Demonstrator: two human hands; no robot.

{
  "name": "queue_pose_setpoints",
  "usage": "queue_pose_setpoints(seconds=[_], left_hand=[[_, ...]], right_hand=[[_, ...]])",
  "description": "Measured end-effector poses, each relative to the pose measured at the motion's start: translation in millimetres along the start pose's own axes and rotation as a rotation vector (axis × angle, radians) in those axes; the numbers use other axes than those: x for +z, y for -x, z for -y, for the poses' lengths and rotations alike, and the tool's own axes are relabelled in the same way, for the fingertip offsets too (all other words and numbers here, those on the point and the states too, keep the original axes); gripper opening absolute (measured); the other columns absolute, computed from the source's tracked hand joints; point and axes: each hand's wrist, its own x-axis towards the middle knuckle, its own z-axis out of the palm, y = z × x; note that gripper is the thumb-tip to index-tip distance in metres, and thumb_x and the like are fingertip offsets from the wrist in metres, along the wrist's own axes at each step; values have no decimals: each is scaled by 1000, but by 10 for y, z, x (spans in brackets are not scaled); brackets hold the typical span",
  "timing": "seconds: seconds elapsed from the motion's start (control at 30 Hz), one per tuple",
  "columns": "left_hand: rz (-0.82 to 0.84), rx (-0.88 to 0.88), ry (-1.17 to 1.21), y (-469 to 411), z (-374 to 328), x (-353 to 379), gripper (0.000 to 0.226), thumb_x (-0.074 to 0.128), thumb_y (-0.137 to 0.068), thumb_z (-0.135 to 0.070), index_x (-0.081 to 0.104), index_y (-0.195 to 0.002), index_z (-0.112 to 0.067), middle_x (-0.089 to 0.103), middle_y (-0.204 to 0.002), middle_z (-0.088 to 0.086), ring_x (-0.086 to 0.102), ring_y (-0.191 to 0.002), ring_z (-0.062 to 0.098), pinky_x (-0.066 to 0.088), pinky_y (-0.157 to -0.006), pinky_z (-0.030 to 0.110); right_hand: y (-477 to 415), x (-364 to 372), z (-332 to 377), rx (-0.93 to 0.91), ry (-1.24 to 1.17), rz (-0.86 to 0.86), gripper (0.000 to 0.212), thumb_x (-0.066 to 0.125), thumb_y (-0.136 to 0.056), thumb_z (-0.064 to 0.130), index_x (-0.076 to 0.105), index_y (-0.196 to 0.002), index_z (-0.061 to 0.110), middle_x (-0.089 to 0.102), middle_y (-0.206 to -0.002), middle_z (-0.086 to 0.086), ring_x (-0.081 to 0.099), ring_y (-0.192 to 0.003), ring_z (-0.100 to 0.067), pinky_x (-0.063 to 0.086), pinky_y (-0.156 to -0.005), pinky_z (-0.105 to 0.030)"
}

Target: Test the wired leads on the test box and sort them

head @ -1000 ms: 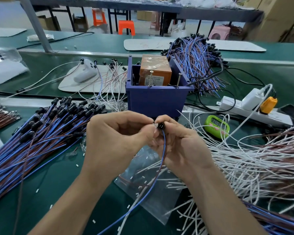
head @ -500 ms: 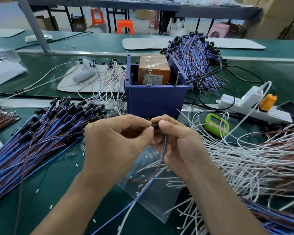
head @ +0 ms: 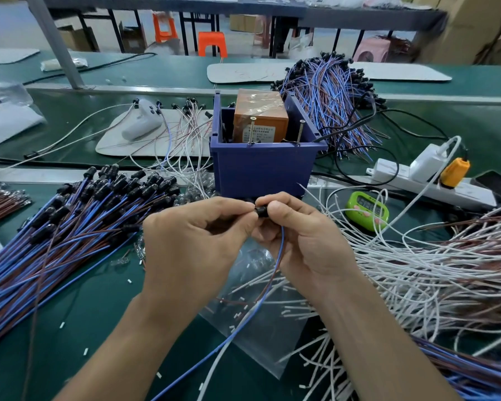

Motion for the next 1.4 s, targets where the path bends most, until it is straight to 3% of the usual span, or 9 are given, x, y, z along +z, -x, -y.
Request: queue_pose_setpoints(seconds=[0.13,0.33,0.43,0.6,0.73,0.97,1.1,1.27,1.4], left_hand=[[4,11,-10,12,2,25,30,84,-76,-27,71,-87,-51,71,-91,-36,70,-70,-10,52,-65,7],[1,-5,-10,35,64,48,26,85,-76,-24,75,-89,-44,72,-93,-34,71,-73,-10,52,-67,7],[3,-32,23,14,69,33,28,87,-76,-21,76,-86,-45,75,-84,-29,72,-69,-6,53,-64,9],[-28,-153,278,-45,51,-14,14,85,-79,-15,82,-80,-29,77,-70,-9,73,-58,12,58,-57,22],[-4,-205,410,-51,-23,-19,11,84,-82,-15,82,-79,-25,76,-65,-1,71,-52,15,57,-54,21],[30,-168,433,-35,-120,-16,7,84,-79,-17,82,-81,-22,76,-67,-5,72,-54,13,58,-53,22],[35,-122,429,-26,-171,3,18,84,-71,-13,77,-86,-20,78,-77,-15,75,-68,3,57,-64,13],[38,-109,367,-12,-111,3,35,87,-72,6,79,-89,-23,79,-80,-12,77,-71,8,59,-68,16],[36,-57,296,-15,-118,-6,31,86,-74,-1,79,-88,-28,78,-81,-18,76,-71,5,58,-67,15]], right_hand=[[6,-26,13,11,27,-15,14,65,-82,9,79,-81,9,68,-73,-8,58,-59,-15,56,-70,-27],[24,-11,-8,0,62,-42,13,66,-80,10,79,-79,10,69,-73,-7,60,-60,-12,55,-70,-26],[34,6,-6,-7,55,-23,12,66,-81,10,78,-79,10,69,-74,-6,60,-62,-12,54,-71,-26],[42,-10,48,15,-62,81,9,70,-79,10,77,-85,12,71,-82,-12,62,-66,-17,53,-73,-28],[63,-39,58,47,-220,127,12,64,-82,5,71,-88,11,70,-86,-14,57,-67,-19,47,-75,-30],[64,-11,98,46,-324,173,10,65,-81,8,65,-91,11,66,-86,-11,51,-69,-18,41,-78,-31],[72,4,94,65,-306,160,11,64,-80,8,63,-90,10,66,-84,-10,50,-68,-17,42,-77,-30],[81,30,96,72,-277,145,9,63,-77,9,64,-85,12,67,-80,-9,50,-67,-16,47,-76,-30],[84,40,97,73,-266,138,10,59,-78,7,66,-82,12,66,-78,-9,53,-64,-15,49,-73,-29]])
